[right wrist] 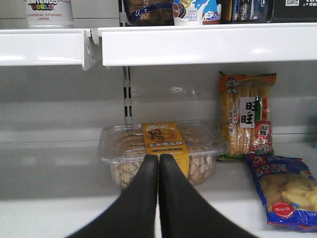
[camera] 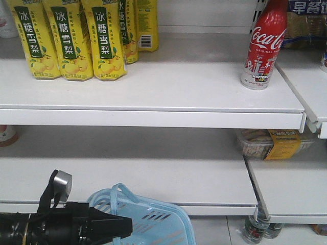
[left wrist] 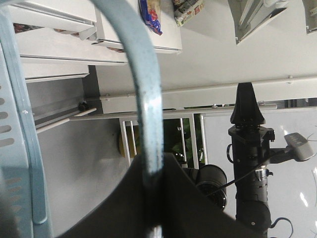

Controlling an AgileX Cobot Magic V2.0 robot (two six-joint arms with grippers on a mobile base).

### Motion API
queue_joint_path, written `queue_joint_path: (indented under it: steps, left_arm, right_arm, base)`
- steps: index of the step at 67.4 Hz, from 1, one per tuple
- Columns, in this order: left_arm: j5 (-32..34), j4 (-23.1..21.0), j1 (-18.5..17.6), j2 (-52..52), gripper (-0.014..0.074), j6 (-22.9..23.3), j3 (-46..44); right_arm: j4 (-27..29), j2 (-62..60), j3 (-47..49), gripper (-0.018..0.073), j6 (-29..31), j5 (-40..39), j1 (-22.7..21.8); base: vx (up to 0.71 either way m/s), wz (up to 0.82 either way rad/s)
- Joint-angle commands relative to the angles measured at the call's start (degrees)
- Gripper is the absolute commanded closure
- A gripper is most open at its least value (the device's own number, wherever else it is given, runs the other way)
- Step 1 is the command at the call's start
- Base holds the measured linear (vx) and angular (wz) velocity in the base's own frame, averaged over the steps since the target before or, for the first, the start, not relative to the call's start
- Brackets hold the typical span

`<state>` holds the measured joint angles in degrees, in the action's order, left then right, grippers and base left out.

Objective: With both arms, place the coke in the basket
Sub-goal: 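Stop at the shelf and raise the right gripper toward the upper shelf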

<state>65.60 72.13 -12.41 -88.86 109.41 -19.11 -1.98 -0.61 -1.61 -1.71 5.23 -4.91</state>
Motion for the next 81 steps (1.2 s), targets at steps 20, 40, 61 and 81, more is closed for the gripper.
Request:
queue_joint_path:
  steps: [20, 40, 61, 81]
  left_arm:
    - [13.15, -3.42, -0.05, 1.97, 0.0603, -0.5, -0.75]
    - [13.15, -3.42, -0.05, 1.97, 0.0603, -0.5, -0.75]
    - [13.15, -3.42, -0.05, 1.97, 0.0603, -0.5, -0.75]
    - [13.15, -3.42, -0.05, 1.97, 0.0603, -0.5, -0.75]
  right_arm:
    - [-0.45, -0.74, -0.43, 0.0569, 0.27, -4.0, -0.1]
    - [-0.45, -0.74, -0.43, 0.0569, 0.27, -4.0, -0.1]
    - [-0.45, -0.74, -0.43, 0.0569, 0.27, -4.0, -0.1]
    - [-0.45, -0.74, -0.36, 0.0569, 0.27, -8.22, -0.1]
  base:
    - [0.0, 0.0]
    - [0.0, 0.0]
    - [0.0, 0.0]
    - [0.0, 0.0]
